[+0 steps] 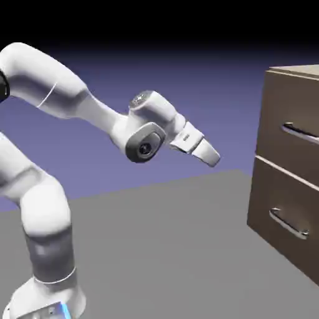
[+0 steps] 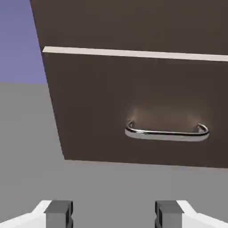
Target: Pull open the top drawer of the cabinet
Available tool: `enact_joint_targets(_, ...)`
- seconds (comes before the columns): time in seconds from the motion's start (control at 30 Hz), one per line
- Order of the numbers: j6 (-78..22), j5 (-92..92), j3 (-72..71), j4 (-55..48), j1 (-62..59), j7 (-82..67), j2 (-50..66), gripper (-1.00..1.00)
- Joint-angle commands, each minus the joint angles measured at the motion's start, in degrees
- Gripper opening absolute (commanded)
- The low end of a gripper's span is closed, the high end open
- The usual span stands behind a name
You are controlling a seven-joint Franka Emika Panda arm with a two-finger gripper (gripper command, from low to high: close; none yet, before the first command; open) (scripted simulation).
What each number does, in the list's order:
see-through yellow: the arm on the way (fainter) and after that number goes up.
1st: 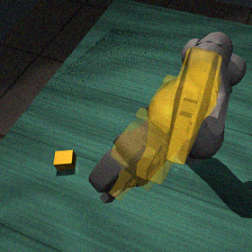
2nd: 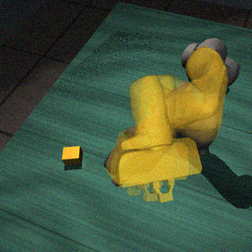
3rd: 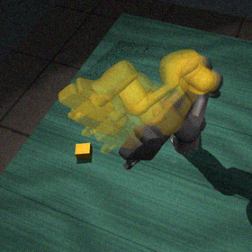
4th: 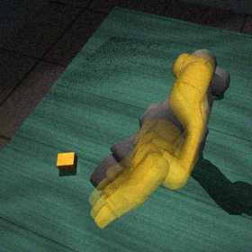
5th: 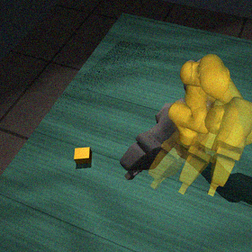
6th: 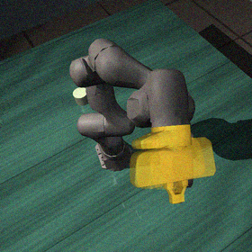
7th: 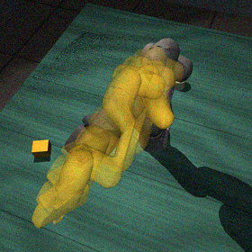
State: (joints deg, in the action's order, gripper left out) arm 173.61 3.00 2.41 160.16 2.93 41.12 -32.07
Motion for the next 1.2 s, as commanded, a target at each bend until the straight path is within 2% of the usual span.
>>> enact_joint_targets(0.0,-0.33,2.5,2.0,-0.7,1.86,-1.11,0.49,0.0)
enact_joint_targets(1.17,-11.94,89.71,71.97,-25.06,66.98,-39.82,17.63,0.0)
